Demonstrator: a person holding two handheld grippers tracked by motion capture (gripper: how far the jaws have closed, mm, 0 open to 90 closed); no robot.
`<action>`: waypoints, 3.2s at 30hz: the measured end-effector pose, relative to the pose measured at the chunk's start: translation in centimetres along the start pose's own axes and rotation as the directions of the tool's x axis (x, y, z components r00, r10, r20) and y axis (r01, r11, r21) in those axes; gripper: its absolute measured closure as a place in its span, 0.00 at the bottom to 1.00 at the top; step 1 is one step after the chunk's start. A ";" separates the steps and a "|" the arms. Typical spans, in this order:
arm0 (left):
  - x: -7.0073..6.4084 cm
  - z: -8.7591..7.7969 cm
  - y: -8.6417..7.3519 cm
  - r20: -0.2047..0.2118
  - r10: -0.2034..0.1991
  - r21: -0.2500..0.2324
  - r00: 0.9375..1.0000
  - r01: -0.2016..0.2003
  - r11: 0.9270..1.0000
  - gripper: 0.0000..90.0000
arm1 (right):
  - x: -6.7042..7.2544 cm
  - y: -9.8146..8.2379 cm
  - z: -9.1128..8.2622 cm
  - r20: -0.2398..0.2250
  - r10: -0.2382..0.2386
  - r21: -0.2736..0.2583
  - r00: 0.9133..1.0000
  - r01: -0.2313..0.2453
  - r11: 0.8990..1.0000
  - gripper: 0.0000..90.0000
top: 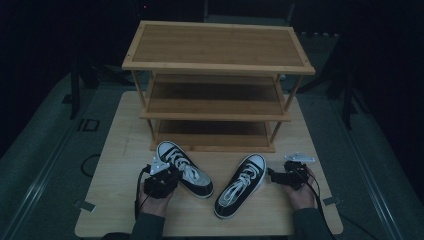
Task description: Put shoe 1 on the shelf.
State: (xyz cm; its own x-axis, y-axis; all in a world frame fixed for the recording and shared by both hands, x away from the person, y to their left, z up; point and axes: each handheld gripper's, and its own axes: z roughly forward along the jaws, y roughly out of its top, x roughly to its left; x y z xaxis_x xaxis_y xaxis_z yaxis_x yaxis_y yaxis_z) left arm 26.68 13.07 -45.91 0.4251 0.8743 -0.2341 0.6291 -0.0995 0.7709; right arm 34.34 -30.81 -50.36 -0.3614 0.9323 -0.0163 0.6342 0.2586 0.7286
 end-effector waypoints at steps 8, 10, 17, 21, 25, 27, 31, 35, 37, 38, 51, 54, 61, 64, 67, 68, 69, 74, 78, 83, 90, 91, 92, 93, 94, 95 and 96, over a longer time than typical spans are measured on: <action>1.1 -2.6 -1.3 -0.039 -0.006 -0.022 0.999 0.005 1.000 0.97 | 0.0 0.0 0.0 0.000 0.001 -0.001 1.000 -0.001 1.000 0.13; 1.1 -2.6 -1.3 -0.039 -0.004 -0.016 0.999 0.004 1.000 0.96 | 0.0 0.0 0.0 0.000 0.001 0.000 1.000 -0.001 1.000 0.13; 0.9 -1.9 -1.5 -0.037 -0.003 0.016 0.999 0.004 1.000 0.81 | 0.0 0.0 0.0 0.000 0.002 -0.001 1.000 -0.002 1.000 0.13; 0.9 -1.3 -1.7 -0.029 -0.006 0.048 1.000 0.007 0.999 0.85 | 0.0 0.0 0.0 0.000 0.000 -0.001 1.000 0.000 1.000 0.13; 1.0 -1.2 -1.6 -0.027 -0.016 0.041 1.000 0.018 0.999 0.94 | 0.0 0.0 0.0 0.000 0.001 0.000 1.000 -0.001 1.000 0.13; 0.9 -1.2 -1.6 -0.028 -0.019 0.043 0.999 0.020 0.999 0.97 | 0.0 0.0 0.0 0.000 0.001 0.000 1.000 -0.001 1.000 0.13; 1.2 -1.2 -1.6 -0.015 -0.049 0.029 0.999 0.049 0.998 0.98 | 0.0 0.0 0.0 0.000 0.001 0.000 1.000 -0.001 1.000 0.13; 1.5 -1.4 -1.6 0.003 -0.090 0.002 0.996 0.090 0.996 0.99 | 0.0 0.0 0.0 0.000 0.000 0.000 1.000 0.000 1.000 0.13; 1.7 -1.4 -1.5 0.013 -0.108 -0.012 0.994 0.108 0.994 0.99 | 0.0 0.0 0.0 0.000 0.000 0.000 1.000 0.000 1.000 0.13; 1.8 -1.4 -1.5 0.015 -0.113 -0.014 0.993 0.113 0.993 0.99 | 0.0 0.0 0.0 0.000 -0.001 0.000 1.000 0.001 1.000 0.13; 1.8 -1.6 -1.5 0.051 -0.160 -0.069 0.986 0.164 0.984 0.99 | 0.0 0.0 0.0 0.000 0.000 0.000 1.000 0.000 1.000 0.13; 1.8 -1.6 -1.4 0.066 -0.170 -0.074 0.983 0.174 0.982 0.99 | 0.0 0.0 0.0 0.000 0.000 0.000 1.000 0.000 1.000 0.13; 1.7 -1.9 -1.0 0.100 -0.180 -0.092 0.979 0.190 0.978 0.99 | 0.0 0.0 0.0 0.000 0.002 -0.001 1.000 -0.002 1.000 0.13; 1.6 -2.1 -0.7 0.111 -0.183 -0.099 0.977 0.194 0.976 0.99 | 0.0 0.0 0.0 0.000 0.001 0.000 1.000 -0.001 1.000 0.13; 1.6 -2.3 -0.5 0.119 -0.191 -0.104 0.974 0.203 0.974 0.99 | 0.0 0.0 0.0 0.000 0.002 -0.001 1.000 -0.002 1.000 0.13; 1.6 -2.3 -0.4 0.122 -0.190 -0.103 0.974 0.202 0.974 0.99 | 0.0 0.0 0.0 0.000 0.002 0.000 1.000 -0.002 1.000 0.13; 1.6 -2.3 -0.3 0.125 -0.191 -0.105 0.974 0.205 0.973 0.99 | 0.0 0.0 0.0 0.000 0.001 0.000 1.000 -0.001 1.000 0.13; 1.6 -2.5 0.1 0.140 -0.197 -0.108 0.970 0.213 0.971 0.99 | 0.0 0.0 0.0 0.000 0.001 -0.001 1.000 -0.001 1.000 0.13; 1.6 -2.6 0.5 0.148 -0.201 -0.112 0.969 0.218 0.970 0.99 | 0.0 0.0 0.0 0.000 0.001 0.000 1.000 -0.001 1.000 0.13; 1.5 -2.9 0.9 0.159 -0.202 -0.118 0.966 0.222 0.968 0.98 | 0.0 0.0 0.0 0.000 0.002 0.000 1.000 -0.002 1.000 0.13; 1.4 -3.5 1.6 0.174 -0.195 -0.130 0.965 0.219 0.967 0.98 | 0.0 0.0 0.0 -0.001 0.001 -0.001 1.000 -0.001 1.000 0.13; 1.4 -3.6 1.7 0.176 -0.194 -0.131 0.965 0.219 0.967 0.98 | 0.0 0.0 0.0 -0.001 0.001 -0.001 1.000 -0.001 1.000 0.13; 1.4 -3.7 1.8 0.179 -0.195 -0.134 0.964 0.220 0.966 0.98 | 0.0 0.0 0.0 -0.001 0.001 0.000 1.000 -0.001 1.000 0.13; 1.3 -3.7 1.9 0.182 -0.194 -0.135 0.964 0.220 0.966 0.98 | 0.0 0.0 0.0 -0.001 0.001 -0.001 1.000 -0.001 1.000 0.13; 1.3 -3.8 2.0 0.184 -0.192 -0.137 0.964 0.219 0.966 0.98 | 0.0 0.0 0.0 -0.001 0.001 -0.001 1.000 -0.001 1.000 0.13; 1.3 -3.8 2.1 0.186 -0.191 -0.138 0.964 0.219 0.966 0.98 | 0.0 0.0 0.0 -0.001 0.001 -0.001 1.000 -0.001 1.000 0.13; 1.2 -3.9 2.2 0.189 -0.191 -0.139 0.963 0.218 0.966 0.98 | 0.0 0.0 0.0 -0.001 0.000 -0.001 1.000 0.000 1.000 0.13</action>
State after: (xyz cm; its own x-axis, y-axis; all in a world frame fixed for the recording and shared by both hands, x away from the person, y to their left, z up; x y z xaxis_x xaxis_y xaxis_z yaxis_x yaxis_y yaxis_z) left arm 26.04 15.75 -42.19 0.4129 0.7712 -0.4846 0.6100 0.1609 0.7759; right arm 34.34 -30.78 -50.36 -0.3623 0.9319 -0.0153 0.6337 0.2583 0.7292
